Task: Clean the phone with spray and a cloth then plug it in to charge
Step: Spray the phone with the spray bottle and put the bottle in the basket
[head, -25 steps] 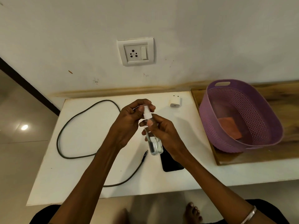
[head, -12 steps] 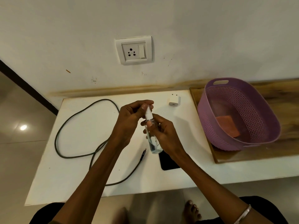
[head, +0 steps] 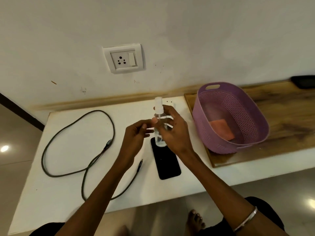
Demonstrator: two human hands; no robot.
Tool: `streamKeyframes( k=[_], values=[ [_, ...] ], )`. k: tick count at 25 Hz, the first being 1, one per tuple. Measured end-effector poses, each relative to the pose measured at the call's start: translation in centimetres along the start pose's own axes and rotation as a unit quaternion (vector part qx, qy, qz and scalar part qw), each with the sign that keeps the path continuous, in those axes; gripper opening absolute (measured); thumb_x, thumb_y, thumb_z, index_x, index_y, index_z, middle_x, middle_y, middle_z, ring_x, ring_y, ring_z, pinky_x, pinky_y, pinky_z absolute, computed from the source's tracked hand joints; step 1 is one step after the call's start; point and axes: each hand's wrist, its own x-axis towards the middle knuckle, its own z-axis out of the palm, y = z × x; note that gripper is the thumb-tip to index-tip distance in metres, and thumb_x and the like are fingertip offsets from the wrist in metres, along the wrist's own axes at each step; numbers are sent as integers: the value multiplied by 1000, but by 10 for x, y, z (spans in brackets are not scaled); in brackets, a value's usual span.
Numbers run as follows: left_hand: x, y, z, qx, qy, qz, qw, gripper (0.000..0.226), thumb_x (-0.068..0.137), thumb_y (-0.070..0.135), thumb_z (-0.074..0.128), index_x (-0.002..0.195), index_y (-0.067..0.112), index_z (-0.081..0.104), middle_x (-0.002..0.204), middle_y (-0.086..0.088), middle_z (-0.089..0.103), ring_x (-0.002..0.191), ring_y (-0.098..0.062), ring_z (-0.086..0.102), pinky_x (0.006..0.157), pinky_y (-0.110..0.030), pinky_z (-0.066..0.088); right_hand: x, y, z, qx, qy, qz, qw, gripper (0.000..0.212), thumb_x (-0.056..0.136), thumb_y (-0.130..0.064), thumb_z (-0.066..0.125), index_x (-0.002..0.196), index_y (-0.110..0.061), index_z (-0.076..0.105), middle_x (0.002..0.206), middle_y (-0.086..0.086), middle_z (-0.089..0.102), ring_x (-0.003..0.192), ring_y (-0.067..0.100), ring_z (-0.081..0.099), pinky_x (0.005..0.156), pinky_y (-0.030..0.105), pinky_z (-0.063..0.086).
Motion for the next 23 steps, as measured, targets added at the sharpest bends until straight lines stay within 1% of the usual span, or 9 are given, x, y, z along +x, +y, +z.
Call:
streamKeyframes(
  k=[2,4,5,9,13,16,19,21,23],
  values=[
    [1,-10,4,96,3,20,995,29,103,7,42,113,8,69,106,-5,74,99,-20,70,90,-28,55,8,-11,-21,27,55,4,998,35,82,-34,70,113,-28,56,108,-5,68,98,12,67,80,33,59],
    [3,-17,4,186,5,43,982,29,102,4,44,111,11,70,106,0,74,102,-17,68,85,-12,48,17,-22,-46,30,104,-16,994,36,82,-31,71,114,-22,58,103,-4,69,96,9,67,79,29,58],
    [5,-22,4,228,0,46,972,29,101,5,45,112,13,70,109,2,73,106,-15,66,87,-12,45,22,-29,-59,18,122,-26,992,37,82,-31,71,114,-19,59,101,-5,70,95,8,67,80,29,58],
    [5,-40,4,335,-56,52,939,30,99,19,53,129,16,60,130,-2,61,120,-21,55,102,-26,37,47,-49,-108,-47,158,-37,986,40,82,-35,70,117,-18,59,106,-1,70,97,12,68,85,38,58],
    [10,-49,6,377,-89,42,921,42,97,29,56,136,13,53,137,-9,55,125,-25,52,102,-25,33,77,-51,-152,-102,188,-35,976,37,80,-33,72,112,-19,61,105,-1,71,92,13,70,84,43,58],
    [11,-55,5,391,-111,11,913,52,95,37,57,141,14,46,143,-9,49,130,-25,48,107,-32,36,91,-35,-172,-132,202,-12,970,38,79,-32,73,112,-17,61,106,0,70,92,14,70,84,44,58],
    [13,-57,5,405,-118,-3,907,67,91,45,61,145,13,40,148,-9,44,135,-26,42,112,-36,34,96,-8,-181,-157,202,17,967,41,78,-30,74,112,-14,58,108,3,69,93,17,69,85,45,57],
    [14,-55,5,423,-141,-8,895,85,82,55,66,149,14,34,151,-7,39,137,-27,38,114,-38,32,97,11,-183,-182,185,27,965,42,76,-29,77,110,-12,58,102,4,69,92,19,68,82,42,57],
    [11,-52,5,452,-175,-6,875,109,68,73,67,152,19,26,154,-2,34,138,-26,35,114,-40,32,97,26,-183,-202,161,38,965,44,74,-27,78,108,-10,57,99,4,68,91,21,66,76,29,55]
  ],
)
